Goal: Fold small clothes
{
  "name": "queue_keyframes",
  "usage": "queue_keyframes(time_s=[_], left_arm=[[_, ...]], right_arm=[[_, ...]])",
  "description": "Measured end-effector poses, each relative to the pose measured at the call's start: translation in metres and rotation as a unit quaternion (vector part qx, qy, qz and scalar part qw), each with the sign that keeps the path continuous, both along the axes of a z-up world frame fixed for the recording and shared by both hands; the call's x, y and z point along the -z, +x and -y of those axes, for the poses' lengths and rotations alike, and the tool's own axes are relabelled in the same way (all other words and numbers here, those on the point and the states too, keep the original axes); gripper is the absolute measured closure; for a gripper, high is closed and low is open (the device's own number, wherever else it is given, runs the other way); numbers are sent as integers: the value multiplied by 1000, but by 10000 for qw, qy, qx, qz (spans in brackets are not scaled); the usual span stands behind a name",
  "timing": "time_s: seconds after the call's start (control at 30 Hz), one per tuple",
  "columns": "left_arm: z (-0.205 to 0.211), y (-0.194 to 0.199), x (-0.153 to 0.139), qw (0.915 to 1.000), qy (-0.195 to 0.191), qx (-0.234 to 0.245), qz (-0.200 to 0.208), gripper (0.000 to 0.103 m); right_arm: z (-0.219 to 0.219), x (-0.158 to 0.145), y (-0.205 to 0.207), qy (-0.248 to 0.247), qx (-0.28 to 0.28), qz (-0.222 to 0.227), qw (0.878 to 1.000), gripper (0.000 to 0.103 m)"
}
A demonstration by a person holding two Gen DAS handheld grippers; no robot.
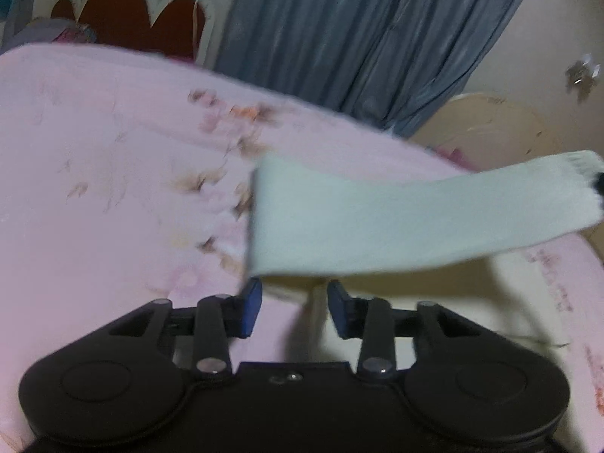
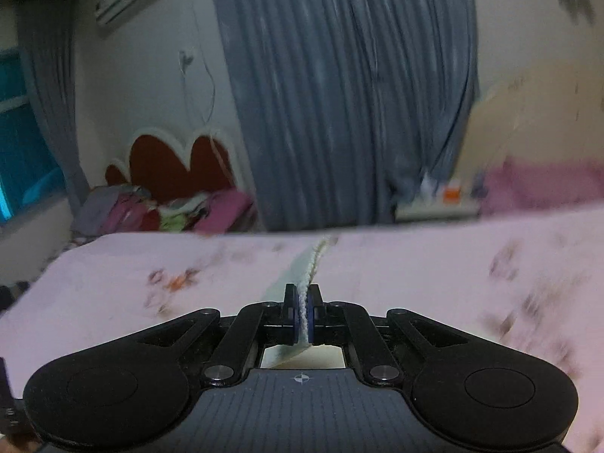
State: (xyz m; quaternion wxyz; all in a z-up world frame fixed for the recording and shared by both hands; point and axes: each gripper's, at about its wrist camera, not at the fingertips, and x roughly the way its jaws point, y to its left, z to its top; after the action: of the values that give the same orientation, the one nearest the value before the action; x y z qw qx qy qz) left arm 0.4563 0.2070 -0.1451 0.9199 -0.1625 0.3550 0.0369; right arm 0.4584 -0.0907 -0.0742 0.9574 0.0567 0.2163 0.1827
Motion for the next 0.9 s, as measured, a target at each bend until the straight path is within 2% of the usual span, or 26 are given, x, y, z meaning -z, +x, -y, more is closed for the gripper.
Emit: queue_keyframes(time_s=[0.07,0.13,0.2,0.37,0.53,0.63,0.73,0.83,0.87,0.9], left_arm=[[-1,2,3,9999,26,-2,-99,70],[1,4,3,9996,216,81,-157,81],[2,5,4,9990,370,168,-200,83],[3,5,-3,9983,440,323,-191,91],[10,1,-11,9987,331,374,62,78],[19,11,2,9971,522,452,-313,78],[16,12,3,9982,374,358,-292,80],[18,12,3,9975,463,434,-305,81],[19,12,3,9970,534,474,-310,81],[20,13,2,9965,593,503,-321,81]], right_arm=[[8,13,4,-181,190,-233,9994,100],[21,31,6,-241,396,-511,9976,100],[32,45,4,-234,518,-705,9959,100],[49,52,-6,-163,620,-756,9951,100],[47,41,-3,-157,551,-703,9959,100],[46,37,-3,-171,509,-663,9964,100],[49,31,-7,-159,559,-505,9970,100],[61,24,-18,-65,673,-167,9976,100],[64,31,-16,-111,716,-239,9971,100],[64,50,-5,-398,767,-708,9937,100]])
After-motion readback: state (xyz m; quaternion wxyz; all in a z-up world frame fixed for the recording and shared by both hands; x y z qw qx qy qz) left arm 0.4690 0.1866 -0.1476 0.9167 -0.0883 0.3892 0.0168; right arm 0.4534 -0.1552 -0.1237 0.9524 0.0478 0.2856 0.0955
